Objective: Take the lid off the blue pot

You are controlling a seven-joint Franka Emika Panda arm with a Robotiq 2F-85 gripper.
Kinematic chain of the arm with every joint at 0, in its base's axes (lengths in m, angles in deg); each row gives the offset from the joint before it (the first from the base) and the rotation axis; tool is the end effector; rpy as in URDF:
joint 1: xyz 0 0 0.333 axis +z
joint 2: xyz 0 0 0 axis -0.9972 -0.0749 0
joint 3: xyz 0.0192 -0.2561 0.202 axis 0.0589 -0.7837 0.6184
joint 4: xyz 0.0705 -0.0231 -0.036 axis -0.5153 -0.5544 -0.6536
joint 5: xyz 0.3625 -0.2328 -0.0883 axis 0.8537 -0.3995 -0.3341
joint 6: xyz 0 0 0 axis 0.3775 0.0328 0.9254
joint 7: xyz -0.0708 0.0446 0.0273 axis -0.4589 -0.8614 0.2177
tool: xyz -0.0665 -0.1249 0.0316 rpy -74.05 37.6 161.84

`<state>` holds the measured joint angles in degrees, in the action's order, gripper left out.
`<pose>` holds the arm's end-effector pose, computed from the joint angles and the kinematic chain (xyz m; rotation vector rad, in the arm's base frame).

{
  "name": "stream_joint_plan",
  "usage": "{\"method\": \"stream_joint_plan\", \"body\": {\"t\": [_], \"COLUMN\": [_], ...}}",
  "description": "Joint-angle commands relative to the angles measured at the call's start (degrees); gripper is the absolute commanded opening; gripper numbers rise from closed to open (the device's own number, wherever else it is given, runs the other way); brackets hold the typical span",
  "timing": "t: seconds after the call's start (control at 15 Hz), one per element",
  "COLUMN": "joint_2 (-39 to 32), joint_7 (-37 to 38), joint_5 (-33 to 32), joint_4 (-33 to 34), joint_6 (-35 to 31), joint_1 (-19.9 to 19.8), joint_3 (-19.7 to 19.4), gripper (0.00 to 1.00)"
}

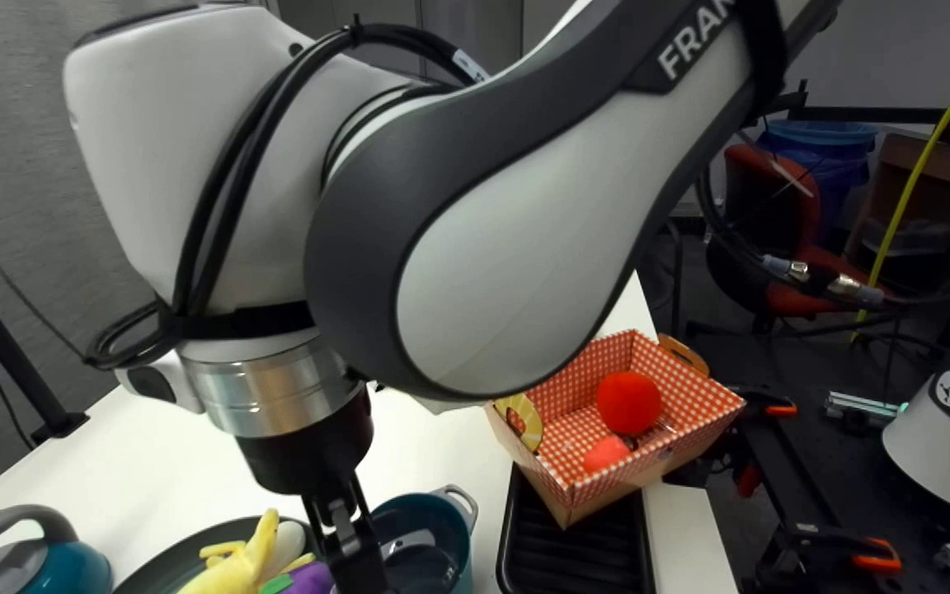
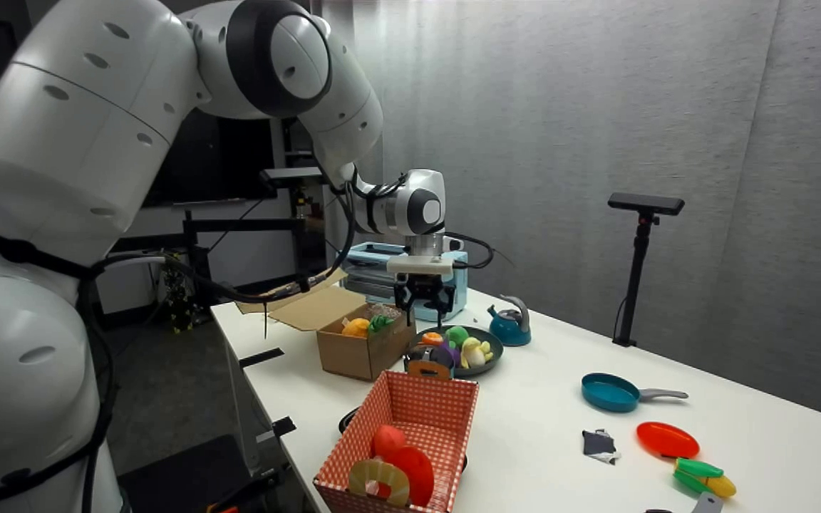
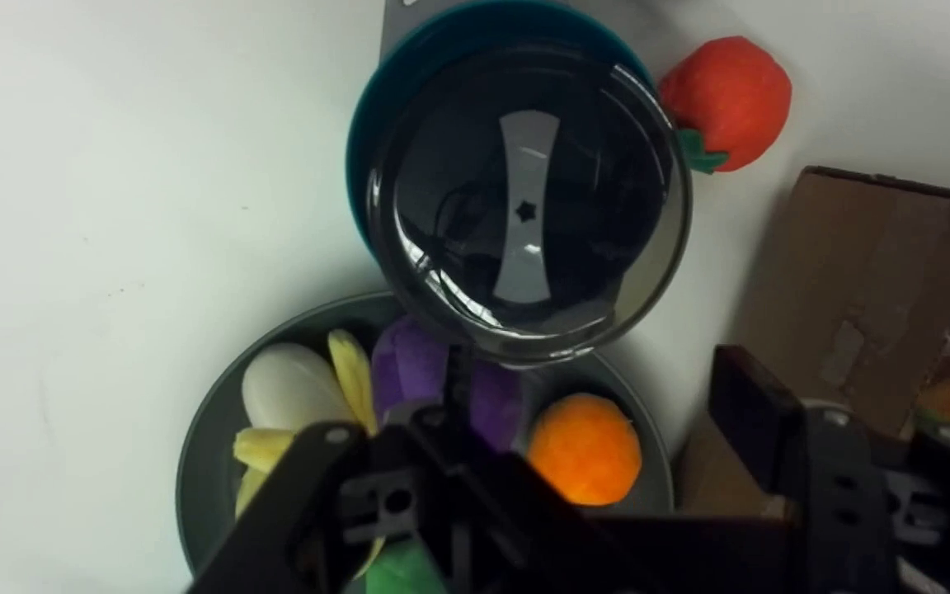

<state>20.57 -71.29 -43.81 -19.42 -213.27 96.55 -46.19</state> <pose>0.6617 0.2381 0.2022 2.9364 1.0467 -0.0199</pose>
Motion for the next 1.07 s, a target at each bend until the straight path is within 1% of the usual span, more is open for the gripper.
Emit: {"method": "stream_joint_plan", "body": {"t": [0.0,0.27,0.53,0.6,0.67,0.73,0.8,0.93,1.0], "joint_2": [2.91,2.93,2.35,2.35,2.34,2.30,2.24,2.21,2.24], "joint_7": [2.25,1.92,2.36,2.52,2.64,2.66,2.79,2.86,2.81], "joint_5": [-0.45,0.47,1.14,1.38,1.63,1.97,2.08,2.17,2.28], "joint_4": [-3.46,-4.97,-7.34,-8.10,-8.76,-9.35,-9.84,-10.58,-10.85], "joint_6": [-2.23,-3.42,-6.35,-7.28,-8.07,-8.75,-9.42,-10.37,-10.75], "joint_1": [0.38,-0.41,-1.21,-1.50,-1.77,-2.11,-2.33,-2.74,-2.96], "joint_3": [-0.68,-0.57,-0.78,-0.82,-0.86,-0.83,-0.87,-0.84,-0.77], "gripper": [1.00,1.00,1.00,0.99,0.96,0.90,0.71,0.57,0.48]}}
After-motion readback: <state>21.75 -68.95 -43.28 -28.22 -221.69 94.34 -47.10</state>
